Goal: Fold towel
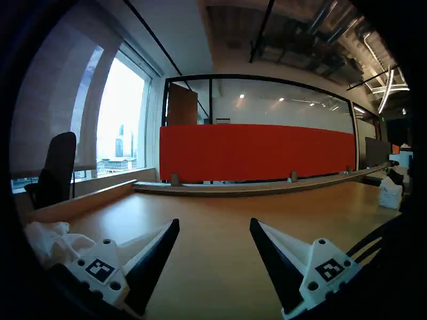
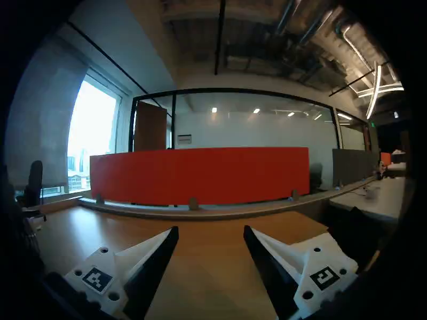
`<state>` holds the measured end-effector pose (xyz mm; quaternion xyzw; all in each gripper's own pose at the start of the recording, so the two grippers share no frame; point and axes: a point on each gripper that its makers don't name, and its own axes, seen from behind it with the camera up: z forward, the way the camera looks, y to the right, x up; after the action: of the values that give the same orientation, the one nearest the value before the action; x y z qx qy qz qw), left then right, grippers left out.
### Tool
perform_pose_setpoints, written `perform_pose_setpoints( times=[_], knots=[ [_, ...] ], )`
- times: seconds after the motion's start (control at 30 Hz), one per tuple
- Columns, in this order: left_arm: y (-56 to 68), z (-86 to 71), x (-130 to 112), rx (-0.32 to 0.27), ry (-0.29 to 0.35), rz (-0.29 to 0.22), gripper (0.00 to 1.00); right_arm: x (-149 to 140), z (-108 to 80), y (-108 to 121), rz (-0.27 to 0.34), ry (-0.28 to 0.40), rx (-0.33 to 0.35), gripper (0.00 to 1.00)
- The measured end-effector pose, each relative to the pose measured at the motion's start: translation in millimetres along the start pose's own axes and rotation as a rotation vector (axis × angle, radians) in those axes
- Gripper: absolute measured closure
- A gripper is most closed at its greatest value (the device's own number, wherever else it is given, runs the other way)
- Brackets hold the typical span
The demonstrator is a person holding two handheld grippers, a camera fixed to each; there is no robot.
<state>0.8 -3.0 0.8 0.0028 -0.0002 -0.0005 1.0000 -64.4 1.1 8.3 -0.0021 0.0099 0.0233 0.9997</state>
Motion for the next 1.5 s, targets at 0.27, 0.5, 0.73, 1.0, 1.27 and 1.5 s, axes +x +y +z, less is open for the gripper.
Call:
perform_pose_setpoints(
  times=[0.27,0.5,0.73,1.0,1.27,1.5],
  knots=[
    [0.1,-0.2,0.1,0.000,0.000,0.000,0.02,-28.3,-0.8,4.7,0.003,-0.027,0.001,0.06],
    [-0.4,-0.3,-0.1,0.000,0.000,0.000,0.02,-45.7,0.8,10.3,0.005,-0.042,-0.008,0.06],
    [-0.3,-0.3,-0.1,0.000,0.000,0.000,0.02,-55.9,1.8,16.7,0.008,-0.046,-0.032,0.06],
    [-0.8,-0.1,-0.4,0.000,0.000,0.000,0.02,-61.7,3.2,7.5,0.005,-0.049,-0.011,0.06],
    [-0.8,-0.3,-0.5,0.000,0.000,0.000,0.02,-63.6,3.7,5.0,0.017,-0.044,-0.009,0.06],
    [-0.6,-0.1,-0.2,0.000,0.000,0.000,0.02,-61.3,-0.3,1.2,0.001,-0.033,-0.001,0.05]
  ],
)
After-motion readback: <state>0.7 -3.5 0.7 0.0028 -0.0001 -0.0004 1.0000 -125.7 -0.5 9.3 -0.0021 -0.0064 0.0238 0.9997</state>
